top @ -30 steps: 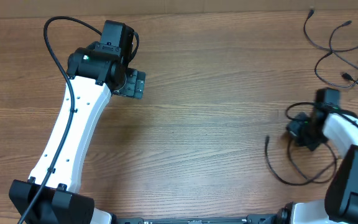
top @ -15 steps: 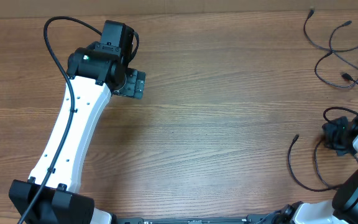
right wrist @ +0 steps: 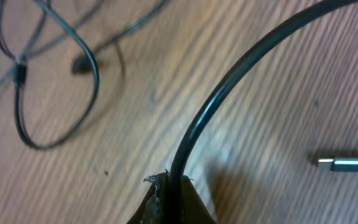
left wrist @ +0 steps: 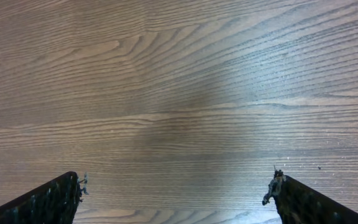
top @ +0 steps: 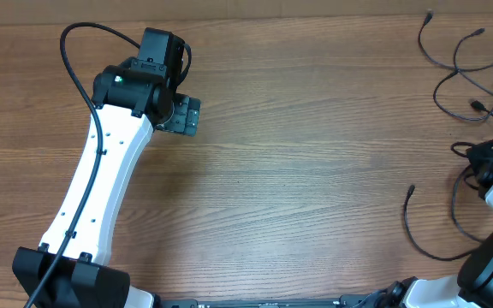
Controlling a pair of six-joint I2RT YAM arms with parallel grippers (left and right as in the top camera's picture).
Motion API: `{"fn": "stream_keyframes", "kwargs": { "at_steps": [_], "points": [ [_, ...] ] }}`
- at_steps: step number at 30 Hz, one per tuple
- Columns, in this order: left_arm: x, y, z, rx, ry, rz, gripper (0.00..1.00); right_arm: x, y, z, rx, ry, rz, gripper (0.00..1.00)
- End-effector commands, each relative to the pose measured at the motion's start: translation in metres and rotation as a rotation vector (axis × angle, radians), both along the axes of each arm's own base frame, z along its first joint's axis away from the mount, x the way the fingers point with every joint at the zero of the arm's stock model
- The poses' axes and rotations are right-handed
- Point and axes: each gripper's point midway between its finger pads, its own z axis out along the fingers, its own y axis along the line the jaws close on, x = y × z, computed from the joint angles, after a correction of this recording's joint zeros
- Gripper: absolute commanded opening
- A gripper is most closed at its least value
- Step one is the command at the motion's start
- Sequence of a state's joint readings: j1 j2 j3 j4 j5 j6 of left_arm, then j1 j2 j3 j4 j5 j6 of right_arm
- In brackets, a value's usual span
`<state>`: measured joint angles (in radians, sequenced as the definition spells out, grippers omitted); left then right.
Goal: Untangle cables
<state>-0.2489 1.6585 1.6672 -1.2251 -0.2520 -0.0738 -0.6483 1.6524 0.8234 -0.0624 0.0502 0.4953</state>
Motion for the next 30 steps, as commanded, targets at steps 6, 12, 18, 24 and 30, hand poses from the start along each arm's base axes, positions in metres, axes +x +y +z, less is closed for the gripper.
{"fn": "stream_keyframes", "kwargs": {
  "at_steps": [6,12,18,24,30],
  "points": [
    [0.001,0.002,-0.003,0.019,0.006,-0.009,1.0,0.018,-0.043,0.025,-0.154,0.036,-0.035,0.04],
    [0.001,0.002,-0.003,0.019,0.006,-0.009,1.0,0.021,-0.079,0.029,-0.174,0.073,-0.072,0.04],
    [0.001,0.002,-0.003,0.019,0.006,-0.009,1.0,-0.002,-0.133,0.049,-0.206,0.037,-0.131,0.04],
    [0.001,0.002,-0.003,0.019,0.006,-0.009,1.0,0.018,-0.137,0.061,-0.196,-0.105,-0.048,0.04],
    [0.001,0.002,-0.003,0.019,0.006,-0.009,1.0,0.03,-0.118,0.053,-0.169,-0.078,-0.01,0.96]
  ]
}}
